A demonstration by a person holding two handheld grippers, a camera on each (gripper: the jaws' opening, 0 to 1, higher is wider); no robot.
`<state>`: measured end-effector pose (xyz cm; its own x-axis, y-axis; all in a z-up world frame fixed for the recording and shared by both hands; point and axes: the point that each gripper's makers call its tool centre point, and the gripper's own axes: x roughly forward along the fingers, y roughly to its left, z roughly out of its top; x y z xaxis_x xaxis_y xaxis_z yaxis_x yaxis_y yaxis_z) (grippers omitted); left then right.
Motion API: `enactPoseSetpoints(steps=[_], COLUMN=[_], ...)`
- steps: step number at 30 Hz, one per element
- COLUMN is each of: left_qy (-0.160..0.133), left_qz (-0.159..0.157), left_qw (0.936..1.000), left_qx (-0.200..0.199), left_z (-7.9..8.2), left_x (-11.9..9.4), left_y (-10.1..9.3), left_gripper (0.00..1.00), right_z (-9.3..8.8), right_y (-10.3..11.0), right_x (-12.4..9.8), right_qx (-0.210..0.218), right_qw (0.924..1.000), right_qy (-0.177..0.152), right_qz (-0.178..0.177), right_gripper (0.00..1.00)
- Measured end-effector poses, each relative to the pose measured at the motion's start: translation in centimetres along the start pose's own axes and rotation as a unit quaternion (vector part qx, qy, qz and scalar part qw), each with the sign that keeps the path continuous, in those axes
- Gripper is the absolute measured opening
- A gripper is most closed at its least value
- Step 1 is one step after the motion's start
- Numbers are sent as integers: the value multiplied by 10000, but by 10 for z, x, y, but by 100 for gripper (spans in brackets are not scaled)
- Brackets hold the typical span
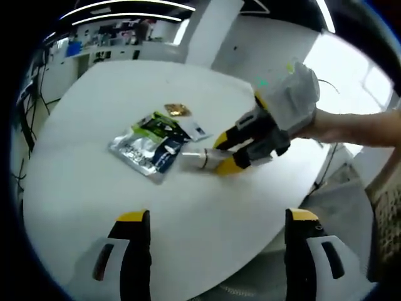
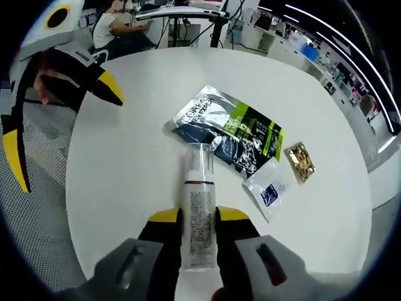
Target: Arrange the skincare products in the storage area until every visible bottle or jar stands upright without overlapping.
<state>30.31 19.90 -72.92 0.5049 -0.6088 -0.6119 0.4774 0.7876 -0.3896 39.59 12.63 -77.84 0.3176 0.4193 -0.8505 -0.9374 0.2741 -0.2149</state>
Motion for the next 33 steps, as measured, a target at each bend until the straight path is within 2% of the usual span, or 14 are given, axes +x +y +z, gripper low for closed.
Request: enactPoseSetpoints(steps=[3, 9, 13, 20, 27, 33], left_qy=[-25, -100, -356, -577, -910, -936], left_qz=[16, -4, -174, -290, -511, -607], left_qw=[10000, 9999, 9987, 9968, 9924, 9924], left_qx=[11, -54, -319, -463, -654, -515], left_z=[2, 6, 18, 33, 53, 64], left_x=[-3, -5, -7, -12, -17, -17], left_y=[1, -1, -9, -19, -37, -54], left_gripper=[86, 85, 85, 85, 84, 82], right_z=[8, 12, 16, 19, 26, 33], right_y=[4, 2, -1, 1, 5, 7], right_x=[-8, -22, -33, -62, -89, -107], right_qx=[136, 110, 228, 434, 612, 732], right_qw=[9994, 9979, 9957, 9877, 9800, 9734], right_qy=[-324, -577, -788, -1297, -1607, -1837], right_qz=[-71, -285, -441, -754, -1000, -1158], right_gripper=[19, 19, 19, 19, 19, 19])
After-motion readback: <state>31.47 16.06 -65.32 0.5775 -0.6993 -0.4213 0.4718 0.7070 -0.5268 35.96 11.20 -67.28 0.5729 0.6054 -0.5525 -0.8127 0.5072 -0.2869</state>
